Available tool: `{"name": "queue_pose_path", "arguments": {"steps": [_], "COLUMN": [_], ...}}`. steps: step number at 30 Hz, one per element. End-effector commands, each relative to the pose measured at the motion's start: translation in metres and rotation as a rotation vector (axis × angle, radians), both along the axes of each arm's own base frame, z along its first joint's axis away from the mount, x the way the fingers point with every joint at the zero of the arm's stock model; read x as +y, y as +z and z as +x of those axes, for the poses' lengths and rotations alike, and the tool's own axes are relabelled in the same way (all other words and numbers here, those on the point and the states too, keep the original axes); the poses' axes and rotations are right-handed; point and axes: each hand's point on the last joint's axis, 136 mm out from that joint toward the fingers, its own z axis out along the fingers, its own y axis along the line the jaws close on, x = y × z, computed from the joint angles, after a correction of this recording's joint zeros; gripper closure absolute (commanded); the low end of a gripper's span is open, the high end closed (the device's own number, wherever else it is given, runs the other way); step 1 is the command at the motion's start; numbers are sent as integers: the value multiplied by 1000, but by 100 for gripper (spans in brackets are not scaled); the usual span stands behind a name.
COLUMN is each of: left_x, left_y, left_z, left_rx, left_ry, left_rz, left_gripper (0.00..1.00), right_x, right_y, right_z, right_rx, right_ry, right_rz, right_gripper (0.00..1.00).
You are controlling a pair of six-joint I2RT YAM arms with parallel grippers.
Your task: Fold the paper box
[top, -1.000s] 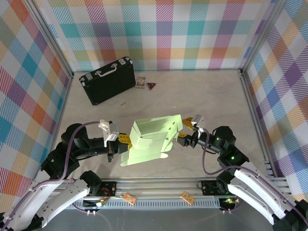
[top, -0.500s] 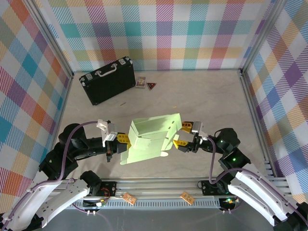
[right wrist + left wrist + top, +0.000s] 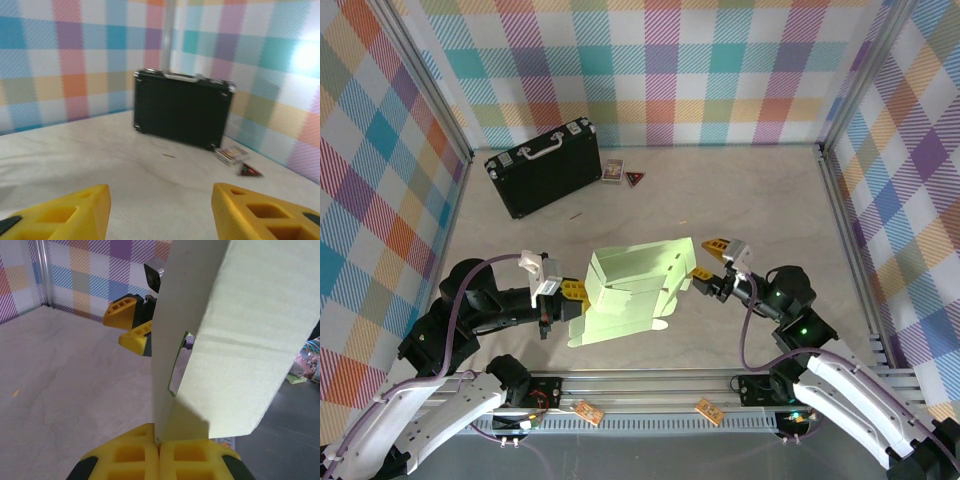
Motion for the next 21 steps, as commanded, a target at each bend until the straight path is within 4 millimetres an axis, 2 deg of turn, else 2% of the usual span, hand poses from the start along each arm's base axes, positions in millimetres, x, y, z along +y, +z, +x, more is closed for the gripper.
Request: {"name": "queue_pose_path", "arguments": {"steps": [1, 5, 14, 21], "left_x": [2, 2, 2, 0], "left_y": [12, 11, 8, 10], "left_z": [-3, -4, -5, -5], "left_rx": [-9, -7, -2, 1], "left_ry": [-1, 0, -12, -24], "left_rz": [-23, -20, -15, -16], "left_gripper": [100, 100, 100, 100], "right_x": [18, 25, 27, 40], "right_y": [38, 38, 48, 49], "right_z": [-45, -69, -76, -79], "right_rx": [-108, -116, -150, -123], "right_ry": [275, 430, 478, 562], "right_rz": [81, 79, 102, 79], "right_gripper": [44, 44, 47, 51]}}
